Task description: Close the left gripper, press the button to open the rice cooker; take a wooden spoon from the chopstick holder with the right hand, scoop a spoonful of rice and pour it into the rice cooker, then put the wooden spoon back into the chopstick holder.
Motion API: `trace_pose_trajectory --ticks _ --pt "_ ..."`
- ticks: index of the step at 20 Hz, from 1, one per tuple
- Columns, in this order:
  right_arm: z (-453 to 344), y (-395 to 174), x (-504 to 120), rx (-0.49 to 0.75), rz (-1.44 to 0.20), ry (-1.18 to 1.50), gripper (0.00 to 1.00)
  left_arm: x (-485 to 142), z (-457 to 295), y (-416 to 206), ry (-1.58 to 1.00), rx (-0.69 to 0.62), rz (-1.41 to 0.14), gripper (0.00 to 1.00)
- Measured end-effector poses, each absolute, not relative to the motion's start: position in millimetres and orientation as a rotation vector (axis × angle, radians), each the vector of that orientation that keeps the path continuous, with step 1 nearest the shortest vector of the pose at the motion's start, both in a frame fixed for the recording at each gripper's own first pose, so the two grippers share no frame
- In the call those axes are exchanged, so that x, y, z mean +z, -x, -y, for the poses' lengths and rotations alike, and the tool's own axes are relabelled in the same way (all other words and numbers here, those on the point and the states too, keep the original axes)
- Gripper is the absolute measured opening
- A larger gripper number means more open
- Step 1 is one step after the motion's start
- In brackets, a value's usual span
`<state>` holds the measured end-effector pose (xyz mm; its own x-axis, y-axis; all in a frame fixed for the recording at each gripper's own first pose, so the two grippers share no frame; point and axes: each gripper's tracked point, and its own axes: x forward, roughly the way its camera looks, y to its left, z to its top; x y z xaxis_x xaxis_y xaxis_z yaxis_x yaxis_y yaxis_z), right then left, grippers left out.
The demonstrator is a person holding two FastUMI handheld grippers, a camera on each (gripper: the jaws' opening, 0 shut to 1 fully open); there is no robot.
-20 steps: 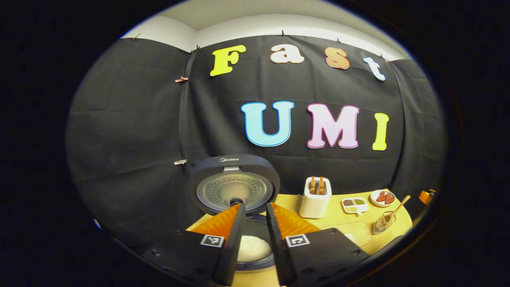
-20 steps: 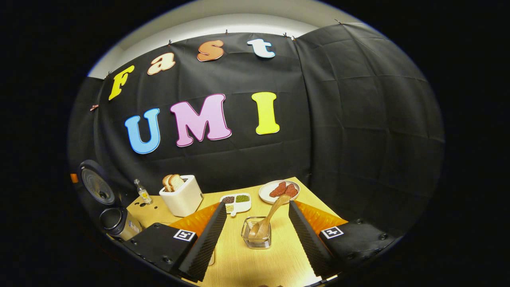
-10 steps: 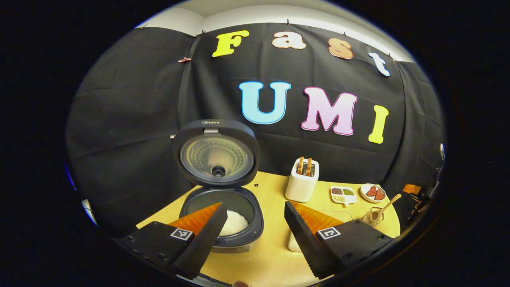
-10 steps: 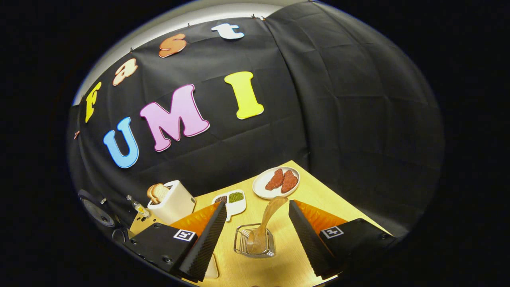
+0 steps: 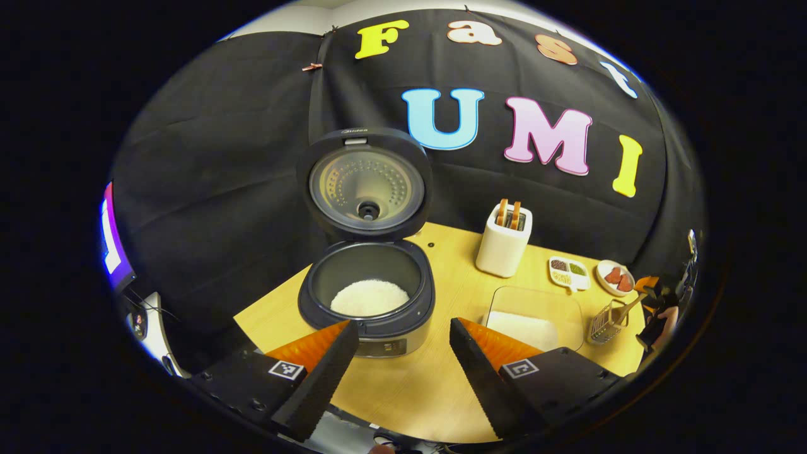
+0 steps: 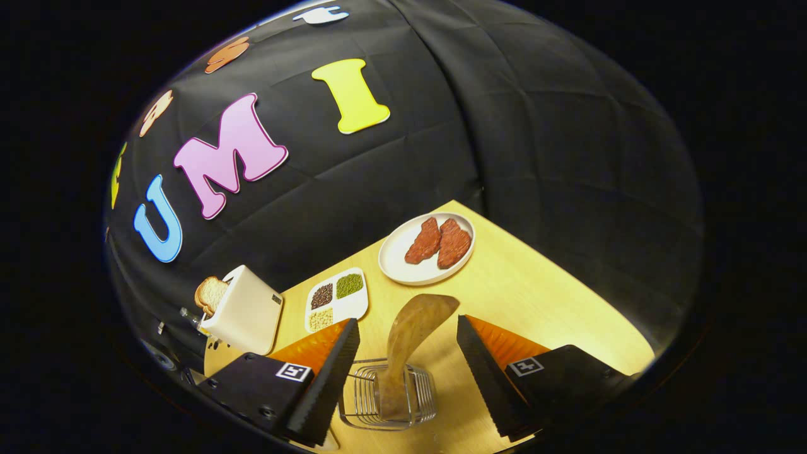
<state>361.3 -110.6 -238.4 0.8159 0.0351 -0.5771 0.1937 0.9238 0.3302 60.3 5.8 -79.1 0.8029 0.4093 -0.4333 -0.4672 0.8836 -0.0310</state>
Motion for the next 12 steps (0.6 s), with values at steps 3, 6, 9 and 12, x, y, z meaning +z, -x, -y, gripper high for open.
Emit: trace_pose_trajectory --ticks 3,6,9,12 --pt "104 -370 -240 -0.077 -0.617 -0.419 0.9 -91 5 -52 0.147 0.478 -0.46 0.98" --pt "98 -378 -232 -0.069 -0.587 -0.444 0.54 -107 19 -51 0.193 0.456 -0.479 0.98" --pt "95 -383 -237 -0.055 -0.6 -0.45 0.52 -126 29 -48 0.231 0.453 -0.501 0.98" --pt "99 -381 -233 -0.068 -0.609 -0.459 0.16 -130 32 -46 0.233 0.441 -0.506 0.98"
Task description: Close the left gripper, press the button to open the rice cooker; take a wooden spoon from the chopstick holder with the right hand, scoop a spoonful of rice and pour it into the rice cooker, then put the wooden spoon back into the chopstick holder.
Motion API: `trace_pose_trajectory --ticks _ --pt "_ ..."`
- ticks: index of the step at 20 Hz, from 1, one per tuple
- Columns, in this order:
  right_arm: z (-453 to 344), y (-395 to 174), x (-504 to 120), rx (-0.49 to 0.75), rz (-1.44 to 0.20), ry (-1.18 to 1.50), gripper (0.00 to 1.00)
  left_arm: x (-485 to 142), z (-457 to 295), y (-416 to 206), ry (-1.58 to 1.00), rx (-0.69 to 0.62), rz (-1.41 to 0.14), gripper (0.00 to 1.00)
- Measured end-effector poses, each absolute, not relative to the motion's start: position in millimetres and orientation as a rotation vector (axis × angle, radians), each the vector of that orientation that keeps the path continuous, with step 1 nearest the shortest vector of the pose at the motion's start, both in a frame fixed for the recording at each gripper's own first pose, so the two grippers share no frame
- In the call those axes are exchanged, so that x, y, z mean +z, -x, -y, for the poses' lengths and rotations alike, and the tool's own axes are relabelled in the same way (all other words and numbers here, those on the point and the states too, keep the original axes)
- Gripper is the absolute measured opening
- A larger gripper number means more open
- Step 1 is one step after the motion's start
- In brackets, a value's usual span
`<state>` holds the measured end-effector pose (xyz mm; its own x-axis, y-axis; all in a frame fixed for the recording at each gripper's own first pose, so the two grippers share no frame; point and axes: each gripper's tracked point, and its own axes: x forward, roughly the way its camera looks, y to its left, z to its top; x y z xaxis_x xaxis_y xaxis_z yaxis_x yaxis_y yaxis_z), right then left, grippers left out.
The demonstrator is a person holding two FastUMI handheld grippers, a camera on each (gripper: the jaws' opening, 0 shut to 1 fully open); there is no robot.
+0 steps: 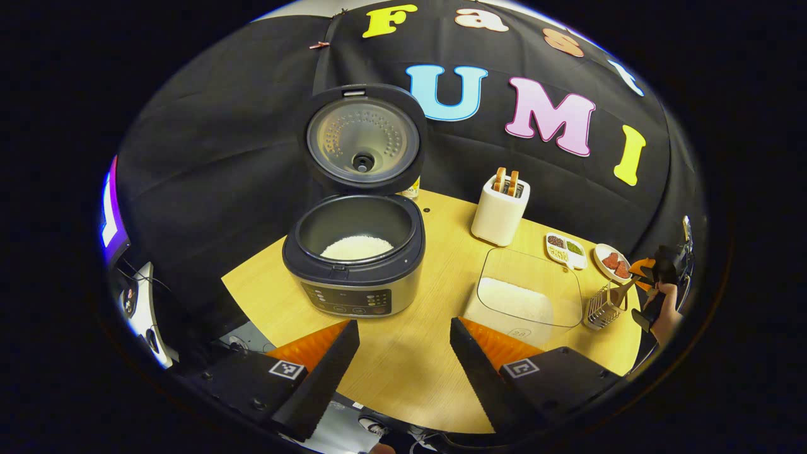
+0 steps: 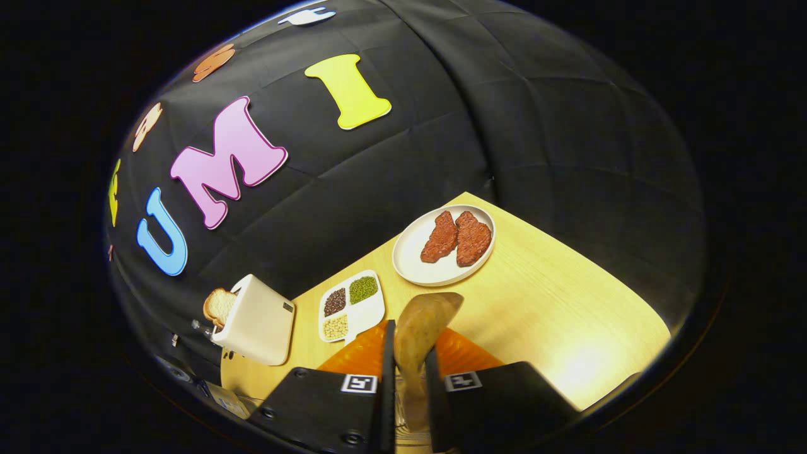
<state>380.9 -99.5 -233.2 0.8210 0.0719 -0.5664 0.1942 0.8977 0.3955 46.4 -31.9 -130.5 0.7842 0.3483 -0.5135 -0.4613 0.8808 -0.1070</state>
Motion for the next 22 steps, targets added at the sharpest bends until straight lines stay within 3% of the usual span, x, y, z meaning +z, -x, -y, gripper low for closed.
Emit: trace_pose_trajectory --ticks 1,5,9,10,11,22 --pt "100 -375 -228 -0.058 -0.61 -0.456 0.23 -131 32 -44 0.23 0.436 -0.504 0.98" --pt "85 -368 -185 0.025 -0.496 -0.38 0.19 -130 25 -39 0.236 0.425 -0.503 0.98" --pt "75 -355 -140 0.032 -0.437 -0.374 0.19 -124 18 -36 0.255 0.4 -0.483 0.98" --pt "72 -351 -128 0.033 -0.428 -0.381 0.14 -119 15 -37 0.249 0.39 -0.469 0.98" --pt "67 -346 -120 0.038 -0.419 -0.385 0.19 -116 11 -37 0.24 0.382 -0.456 0.98" --pt "-64 -295 -65 0.244 -0.381 -0.34 0.19 -126 -25 -32 0.186 0.3 -0.408 0.98"
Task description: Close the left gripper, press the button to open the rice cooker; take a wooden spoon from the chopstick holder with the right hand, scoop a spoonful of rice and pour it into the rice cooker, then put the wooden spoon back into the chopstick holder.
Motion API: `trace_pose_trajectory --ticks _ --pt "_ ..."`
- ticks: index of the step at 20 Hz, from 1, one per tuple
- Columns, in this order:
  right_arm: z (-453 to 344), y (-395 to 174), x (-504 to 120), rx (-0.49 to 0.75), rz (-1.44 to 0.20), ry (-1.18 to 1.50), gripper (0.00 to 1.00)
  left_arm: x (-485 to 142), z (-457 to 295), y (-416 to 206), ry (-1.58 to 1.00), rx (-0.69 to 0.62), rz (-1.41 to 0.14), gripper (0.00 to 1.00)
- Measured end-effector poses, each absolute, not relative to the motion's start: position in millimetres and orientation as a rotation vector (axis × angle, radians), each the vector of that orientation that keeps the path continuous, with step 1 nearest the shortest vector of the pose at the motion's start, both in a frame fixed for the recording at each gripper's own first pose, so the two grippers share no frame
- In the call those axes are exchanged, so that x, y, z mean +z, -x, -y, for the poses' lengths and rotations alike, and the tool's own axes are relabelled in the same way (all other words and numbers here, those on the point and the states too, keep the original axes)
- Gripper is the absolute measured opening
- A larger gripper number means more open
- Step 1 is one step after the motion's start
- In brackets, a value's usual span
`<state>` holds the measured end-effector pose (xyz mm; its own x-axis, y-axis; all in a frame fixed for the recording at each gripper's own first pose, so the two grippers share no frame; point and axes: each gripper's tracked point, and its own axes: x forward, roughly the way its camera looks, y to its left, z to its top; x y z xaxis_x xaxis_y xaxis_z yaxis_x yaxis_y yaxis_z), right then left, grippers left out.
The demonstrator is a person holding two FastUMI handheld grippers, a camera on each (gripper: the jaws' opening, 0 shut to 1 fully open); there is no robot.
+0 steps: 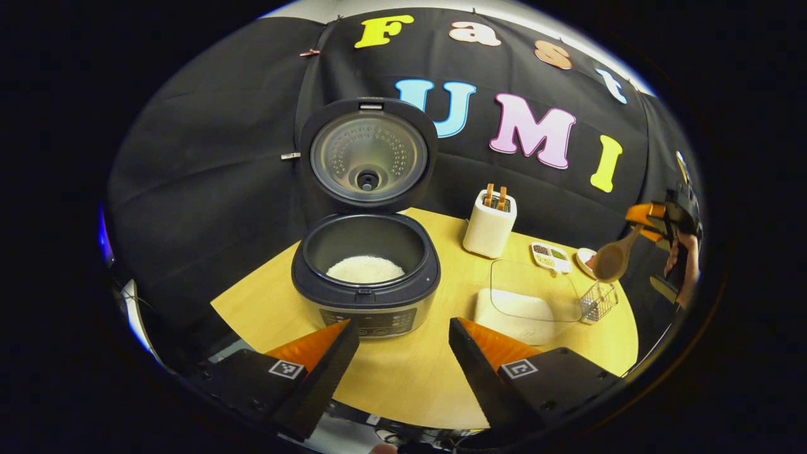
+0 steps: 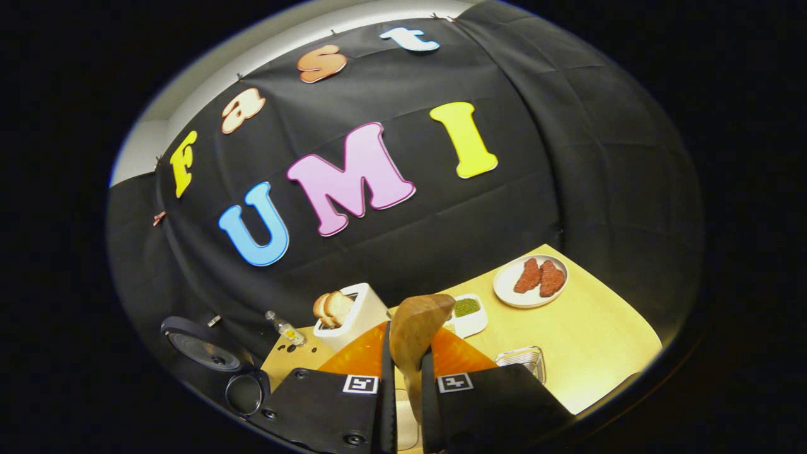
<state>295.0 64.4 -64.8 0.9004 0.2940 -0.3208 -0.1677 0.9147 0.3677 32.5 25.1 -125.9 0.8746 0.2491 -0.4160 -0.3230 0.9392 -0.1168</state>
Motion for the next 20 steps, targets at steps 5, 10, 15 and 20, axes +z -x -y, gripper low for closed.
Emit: trace_pose_trajectory --ticks 5,10,15,20 --pt "-121 -279 -99 0.312 -0.432 -0.283 0.19 -133 -34 -33 0.22 0.246 -0.403 0.98" --pt "-151 -275 -141 0.337 -0.455 -0.187 0.19 -154 -45 -34 0.296 0.215 -0.427 0.96" --pt "-144 -270 -191 0.295 -0.487 -0.09 0.14 -172 -52 -34 0.277 0.184 -0.449 0.95" --pt "-144 -259 -215 0.239 -0.504 -0.117 0.2 -181 -61 -34 0.236 0.179 -0.478 0.95"
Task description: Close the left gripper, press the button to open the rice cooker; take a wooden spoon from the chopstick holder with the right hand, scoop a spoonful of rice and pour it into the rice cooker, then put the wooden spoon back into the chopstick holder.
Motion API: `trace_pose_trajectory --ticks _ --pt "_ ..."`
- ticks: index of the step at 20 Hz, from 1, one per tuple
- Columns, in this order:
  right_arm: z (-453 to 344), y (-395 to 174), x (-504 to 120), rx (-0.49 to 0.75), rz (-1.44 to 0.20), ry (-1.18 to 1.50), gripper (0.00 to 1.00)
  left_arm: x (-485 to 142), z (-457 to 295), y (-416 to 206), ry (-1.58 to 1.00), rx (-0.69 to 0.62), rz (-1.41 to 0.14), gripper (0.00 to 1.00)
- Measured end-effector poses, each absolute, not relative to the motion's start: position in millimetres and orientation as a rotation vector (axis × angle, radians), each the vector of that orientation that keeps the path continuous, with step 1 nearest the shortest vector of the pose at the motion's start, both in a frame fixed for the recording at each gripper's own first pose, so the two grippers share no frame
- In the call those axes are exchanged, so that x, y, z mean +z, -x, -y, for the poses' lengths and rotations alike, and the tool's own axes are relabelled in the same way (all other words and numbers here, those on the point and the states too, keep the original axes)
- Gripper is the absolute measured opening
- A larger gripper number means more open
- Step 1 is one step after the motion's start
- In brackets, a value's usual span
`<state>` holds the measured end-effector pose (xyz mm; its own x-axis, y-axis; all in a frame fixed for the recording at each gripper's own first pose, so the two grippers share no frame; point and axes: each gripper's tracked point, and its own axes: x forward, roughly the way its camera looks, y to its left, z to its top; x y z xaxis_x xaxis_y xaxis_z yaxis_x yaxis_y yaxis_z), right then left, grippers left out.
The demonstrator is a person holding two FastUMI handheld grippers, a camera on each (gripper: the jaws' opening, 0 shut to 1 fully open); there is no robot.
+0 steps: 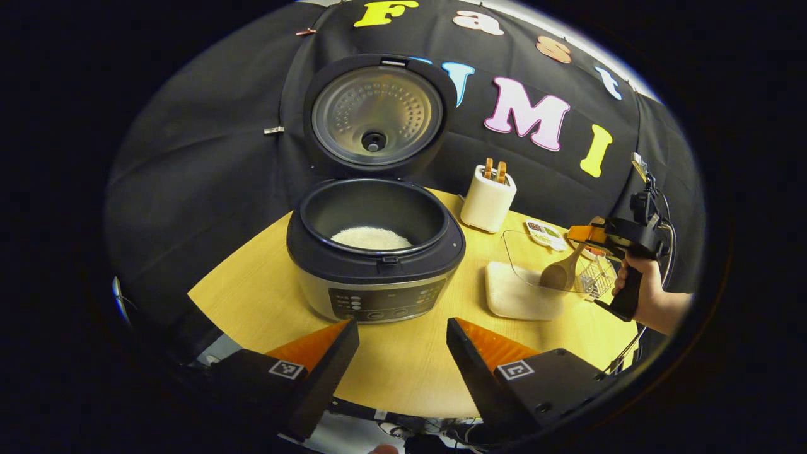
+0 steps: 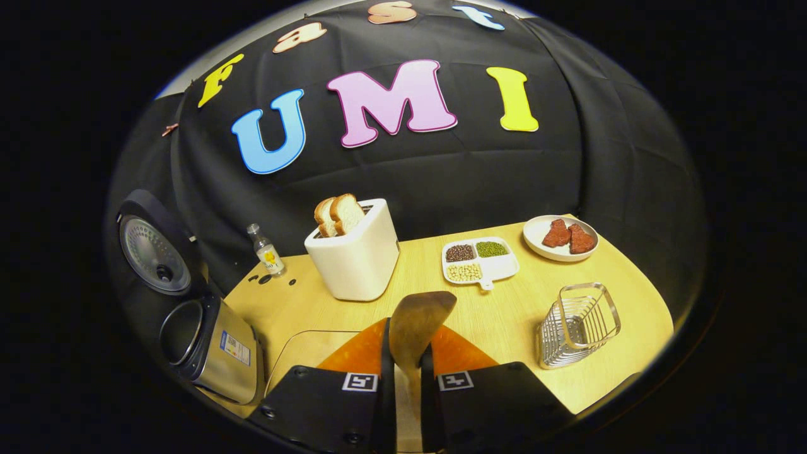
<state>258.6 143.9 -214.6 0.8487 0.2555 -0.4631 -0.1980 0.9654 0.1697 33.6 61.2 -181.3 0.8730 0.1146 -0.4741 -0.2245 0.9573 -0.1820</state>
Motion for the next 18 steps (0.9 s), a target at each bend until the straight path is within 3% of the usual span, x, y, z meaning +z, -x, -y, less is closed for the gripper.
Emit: trace_pose_trajectory --ticks 6,7,8,11,12,13,18 --pt "-184 -234 -230 0.279 -0.556 -0.165 0.2 -189 -67 -29 0.281 0.193 -0.502 0.95" --pt "-192 -232 -230 0.283 -0.565 -0.18 0.15 -190 -67 -27 0.285 0.194 -0.502 0.95" --pt "-199 -229 -232 0.285 -0.584 -0.206 0.2 -190 -68 -25 0.285 0.193 -0.502 0.95" --pt "-217 -224 -236 0.273 -0.663 -0.322 0.2 -192 -72 -17 0.291 0.198 -0.511 0.95" --pt "-221 -225 -238 0.269 -0.686 -0.355 0.16 -191 -75 -15 0.293 0.202 -0.511 0.95" --pt "-222 -226 -238 0.26 -0.702 -0.376 0.2 -190 -77 -13 0.295 0.207 -0.507 0.95" --pt "-226 -225 -240 0.245 -0.749 -0.436 0.2 -176 -93 -9 0.333 0.243 -0.468 0.95"
